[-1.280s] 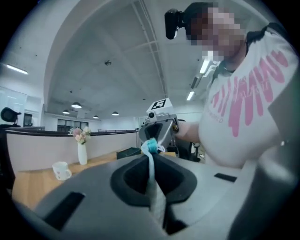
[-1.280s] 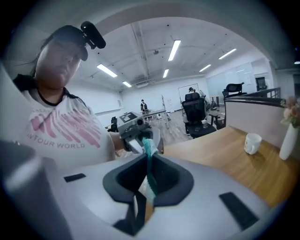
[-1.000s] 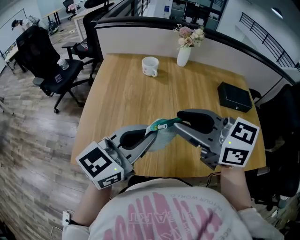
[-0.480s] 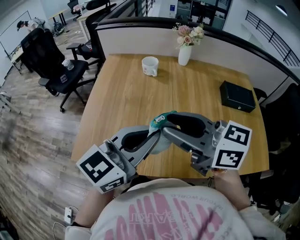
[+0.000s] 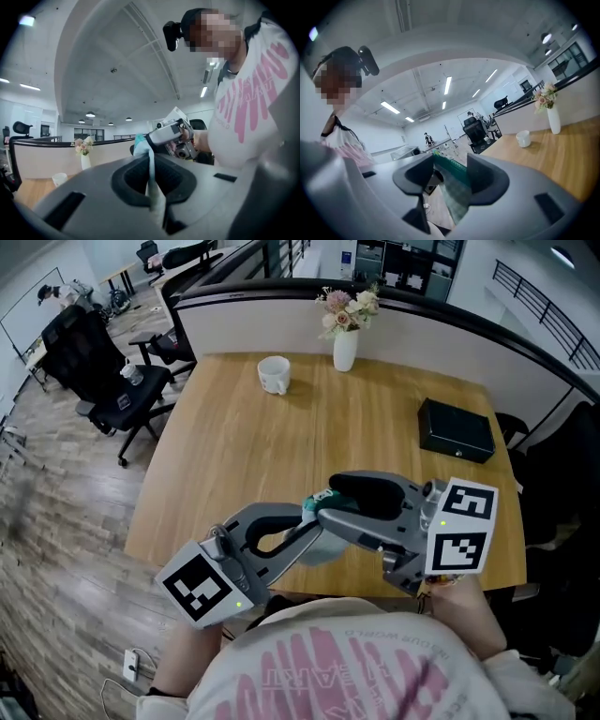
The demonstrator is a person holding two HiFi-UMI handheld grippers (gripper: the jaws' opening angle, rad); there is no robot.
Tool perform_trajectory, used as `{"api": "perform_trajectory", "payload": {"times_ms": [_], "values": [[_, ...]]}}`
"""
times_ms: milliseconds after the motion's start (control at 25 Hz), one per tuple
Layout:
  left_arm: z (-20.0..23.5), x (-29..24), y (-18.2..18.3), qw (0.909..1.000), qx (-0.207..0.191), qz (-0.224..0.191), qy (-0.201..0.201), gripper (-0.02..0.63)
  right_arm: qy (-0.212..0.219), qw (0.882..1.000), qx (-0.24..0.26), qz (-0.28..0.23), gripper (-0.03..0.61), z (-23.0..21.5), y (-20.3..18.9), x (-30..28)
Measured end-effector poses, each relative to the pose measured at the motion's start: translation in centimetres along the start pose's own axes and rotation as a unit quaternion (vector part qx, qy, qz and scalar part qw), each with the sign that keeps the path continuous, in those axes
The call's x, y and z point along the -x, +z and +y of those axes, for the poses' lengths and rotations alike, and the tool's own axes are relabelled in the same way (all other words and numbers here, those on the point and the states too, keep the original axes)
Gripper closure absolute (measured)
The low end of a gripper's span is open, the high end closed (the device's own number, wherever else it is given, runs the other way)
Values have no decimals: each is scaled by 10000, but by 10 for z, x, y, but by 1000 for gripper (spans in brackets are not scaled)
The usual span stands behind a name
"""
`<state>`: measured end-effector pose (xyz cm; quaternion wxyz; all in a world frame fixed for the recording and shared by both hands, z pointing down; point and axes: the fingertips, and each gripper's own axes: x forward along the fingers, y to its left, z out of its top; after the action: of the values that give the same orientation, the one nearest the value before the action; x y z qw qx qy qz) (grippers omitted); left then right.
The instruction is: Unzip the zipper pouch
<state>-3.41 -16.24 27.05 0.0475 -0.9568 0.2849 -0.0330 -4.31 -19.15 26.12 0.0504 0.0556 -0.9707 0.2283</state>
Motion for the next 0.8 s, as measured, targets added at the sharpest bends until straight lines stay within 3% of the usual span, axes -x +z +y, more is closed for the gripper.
{"api": "perform_trajectory", "payload": {"times_ms": [80,200,600,720,800], "values": [[-14,-17,3,10000,-34,60,27,606,18,9999,6,-112,398,5,0,20],[-20,-30,-2,9999,106,72,61,606,-154,9996,169,-190,417,1,-5,32],[-62,-70,-23,9989,190,425,-84,606,-190,9983,-235,-506,431,2,-15,81],[-65,-73,-27,9986,222,479,-77,606,-285,9975,-336,-550,545,0,-17,84],[-68,-74,-27,9985,258,473,-64,606,-379,9973,-310,-544,562,0,-19,86]]}}
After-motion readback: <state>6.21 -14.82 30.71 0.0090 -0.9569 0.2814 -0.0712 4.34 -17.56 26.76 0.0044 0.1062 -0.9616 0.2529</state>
